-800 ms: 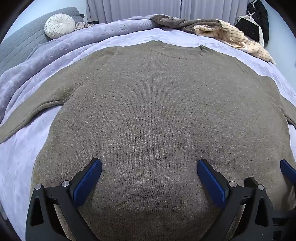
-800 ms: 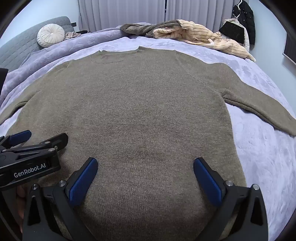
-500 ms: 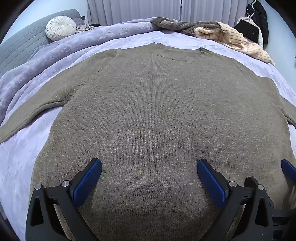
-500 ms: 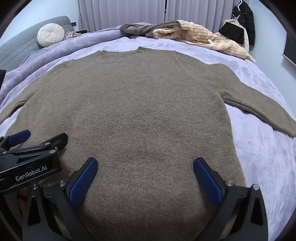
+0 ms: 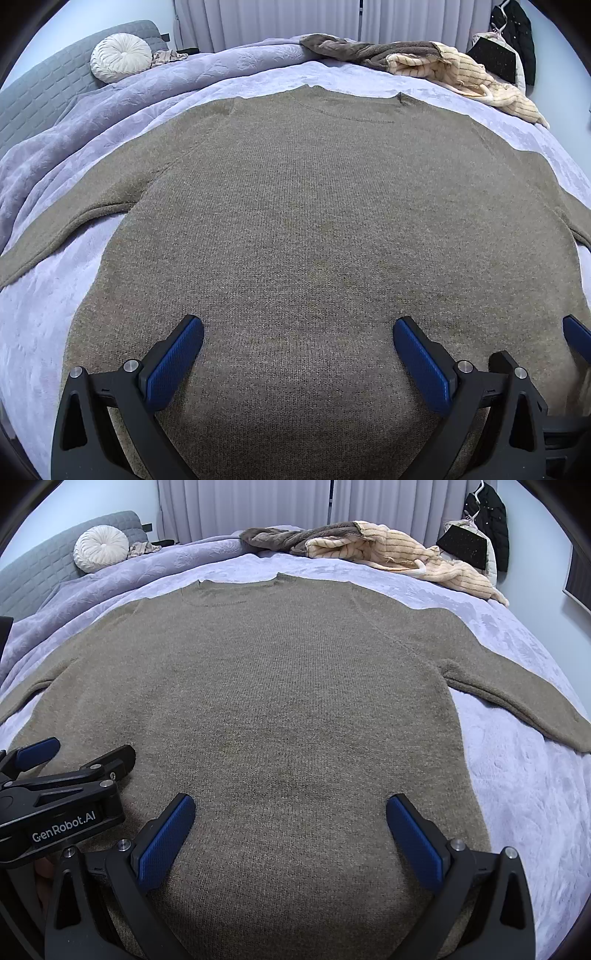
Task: Fold small clothes
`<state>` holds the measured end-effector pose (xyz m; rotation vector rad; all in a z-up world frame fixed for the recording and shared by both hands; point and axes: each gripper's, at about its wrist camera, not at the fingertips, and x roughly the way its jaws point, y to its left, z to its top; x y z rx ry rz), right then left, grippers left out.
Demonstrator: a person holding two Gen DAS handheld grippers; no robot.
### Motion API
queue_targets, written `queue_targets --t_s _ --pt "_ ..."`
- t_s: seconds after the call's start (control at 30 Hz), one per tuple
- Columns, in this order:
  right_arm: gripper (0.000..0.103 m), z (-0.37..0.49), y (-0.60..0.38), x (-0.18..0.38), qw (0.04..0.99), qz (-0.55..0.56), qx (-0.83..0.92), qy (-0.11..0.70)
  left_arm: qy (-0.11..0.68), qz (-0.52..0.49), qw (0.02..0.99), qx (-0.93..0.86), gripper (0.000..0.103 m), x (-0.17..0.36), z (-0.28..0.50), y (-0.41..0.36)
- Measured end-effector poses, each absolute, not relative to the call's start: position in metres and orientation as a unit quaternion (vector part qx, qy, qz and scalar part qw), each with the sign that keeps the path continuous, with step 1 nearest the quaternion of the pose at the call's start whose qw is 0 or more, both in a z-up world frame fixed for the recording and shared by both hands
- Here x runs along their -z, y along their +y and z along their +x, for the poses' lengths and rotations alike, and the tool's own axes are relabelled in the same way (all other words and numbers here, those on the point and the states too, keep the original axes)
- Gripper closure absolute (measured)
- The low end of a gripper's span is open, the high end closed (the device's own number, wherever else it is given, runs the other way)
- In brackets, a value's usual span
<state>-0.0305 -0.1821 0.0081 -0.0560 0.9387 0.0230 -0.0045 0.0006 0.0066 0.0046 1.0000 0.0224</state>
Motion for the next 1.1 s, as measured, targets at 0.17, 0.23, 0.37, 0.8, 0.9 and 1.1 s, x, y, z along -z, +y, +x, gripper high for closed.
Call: queue_targets --t_s 0.17,0.23,0.37,0.8,0.9,1.1 --pt "0.000 -0.029 -0.183 -0.008 0.890 -0.025 -0.012 0.456 0.482 0.005 0.876 -0.013 0.000 -0.006 -0.004 -0.001" --pt "0.000 -0.028 -0.182 -0.008 0.889 -0.028 -0.011 0.457 0.481 0.006 0.876 -0.013 0.000 -0.005 -0.004 -0.002" --pt "0.000 -0.027 -0.182 -0.008 0.887 -0.028 -0.010 0.461 0.483 0.006 0.876 -0.014 0.000 -0.004 -0.004 -0.003" --pt "0.000 -0.012 -0.186 -0.044 0.866 -0.061 -0.028 0.495 0.516 0.027 0.856 -0.004 0.000 -0.035 0.005 -0.010" --pt "0.000 -0.011 -0.196 -0.060 0.875 -0.045 -0.020 0.481 0.512 0.035 0.858 -0.005 0.000 -0.049 0.006 -0.016" --pt "0.000 -0.002 -0.225 -0.086 0.888 -0.011 0.007 0.460 0.504 0.041 0.863 0.000 0.000 -0.068 0.012 -0.036"
